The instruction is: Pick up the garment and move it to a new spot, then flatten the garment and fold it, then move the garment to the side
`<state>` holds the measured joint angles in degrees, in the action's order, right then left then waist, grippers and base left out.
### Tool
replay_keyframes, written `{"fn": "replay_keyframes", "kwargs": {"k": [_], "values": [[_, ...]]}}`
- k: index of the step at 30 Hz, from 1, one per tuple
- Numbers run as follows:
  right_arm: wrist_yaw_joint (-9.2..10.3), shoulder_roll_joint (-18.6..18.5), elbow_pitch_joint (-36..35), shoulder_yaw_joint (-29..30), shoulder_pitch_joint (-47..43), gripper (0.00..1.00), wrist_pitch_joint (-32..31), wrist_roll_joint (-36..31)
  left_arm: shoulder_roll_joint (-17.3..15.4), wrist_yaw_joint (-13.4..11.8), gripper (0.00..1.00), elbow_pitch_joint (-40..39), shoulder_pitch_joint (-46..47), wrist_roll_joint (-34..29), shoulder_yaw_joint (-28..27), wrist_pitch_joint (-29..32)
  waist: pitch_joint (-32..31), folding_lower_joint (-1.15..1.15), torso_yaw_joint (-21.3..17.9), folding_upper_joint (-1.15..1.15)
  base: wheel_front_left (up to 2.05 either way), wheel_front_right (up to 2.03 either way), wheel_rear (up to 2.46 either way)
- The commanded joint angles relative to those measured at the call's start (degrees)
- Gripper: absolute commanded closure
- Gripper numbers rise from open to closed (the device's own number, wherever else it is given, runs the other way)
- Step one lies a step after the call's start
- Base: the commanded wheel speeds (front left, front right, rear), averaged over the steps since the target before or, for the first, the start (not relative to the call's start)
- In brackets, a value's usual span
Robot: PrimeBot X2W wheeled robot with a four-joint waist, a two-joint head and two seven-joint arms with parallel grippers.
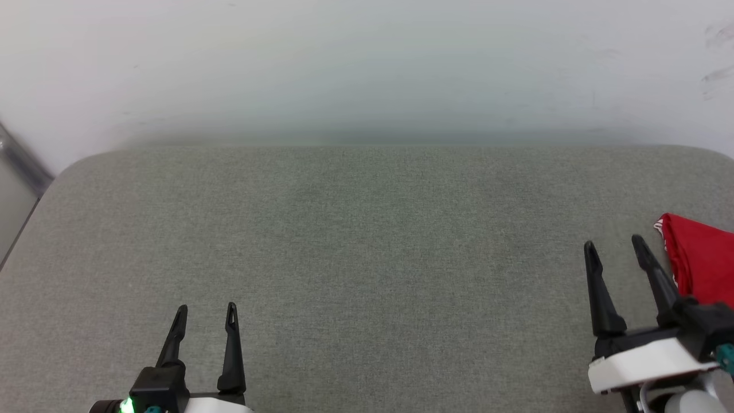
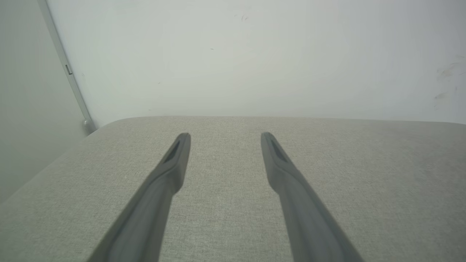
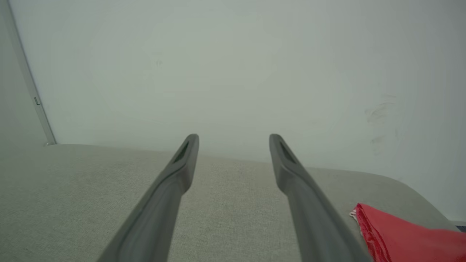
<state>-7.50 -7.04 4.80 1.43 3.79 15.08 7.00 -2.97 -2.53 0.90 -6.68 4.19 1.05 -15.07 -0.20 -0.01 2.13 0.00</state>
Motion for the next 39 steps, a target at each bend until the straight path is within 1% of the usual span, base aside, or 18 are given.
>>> {"fn": "replay_keyframes", "kwargs": {"k": [1,9,14,22,23,28,39], "values": [[0.02,0.8,-0.5,0.4,-2.0,0.0,0.1,0.0,0.1,0.4,0.0,0.1,-0.6,0.2,0.0,-0.1,-0.2,0.01,0.0,0.0,0.0,0.0,0.0],[0.02,3.1,-2.3,2.7,-7.6,0.0,0.1,0.4,0.1,1.2,0.0,0.2,-0.9,1.1,0.5,-0.1,-0.9,0.01,-0.2,0.0,0.0,0.0,0.0],[0.02,3.6,-3.3,3.8,-9.9,0.0,0.1,0.3,0.1,1.5,0.0,0.3,-0.9,1.5,0.9,-0.1,-1.2,0.01,0.0,0.0,0.0,0.0,0.0],[0.02,4.1,-3.4,4.4,-11.0,0.0,0.1,0.1,0.1,1.8,0.0,0.6,-0.7,1.6,0.8,-0.1,-1.2,0.01,0.2,0.0,0.0,0.0,0.0],[0.0,3.8,-3.2,4.3,-10.7,1.0,0.0,0.3,0.1,1.8,1.0,0.6,-0.5,1.6,0.7,0.0,-1.2,0.01,0.2,0.0,0.0,0.0,0.0],[0.0,3.8,-1.3,4.1,-10.9,1.0,-0.2,0.7,0.1,1.8,1.0,2.4,-1.1,2.0,0.8,0.1,-1.2,0.01,0.2,0.0,0.0,0.0,0.0],[0.0,3.9,0.2,4.3,-8.8,1.0,-3.4,13.3,-0.3,3.0,1.0,4.0,1.0,15.3,0.0,2.9,-1.1,0.01,0.0,0.0,0.0,0.0,0.0]]}}
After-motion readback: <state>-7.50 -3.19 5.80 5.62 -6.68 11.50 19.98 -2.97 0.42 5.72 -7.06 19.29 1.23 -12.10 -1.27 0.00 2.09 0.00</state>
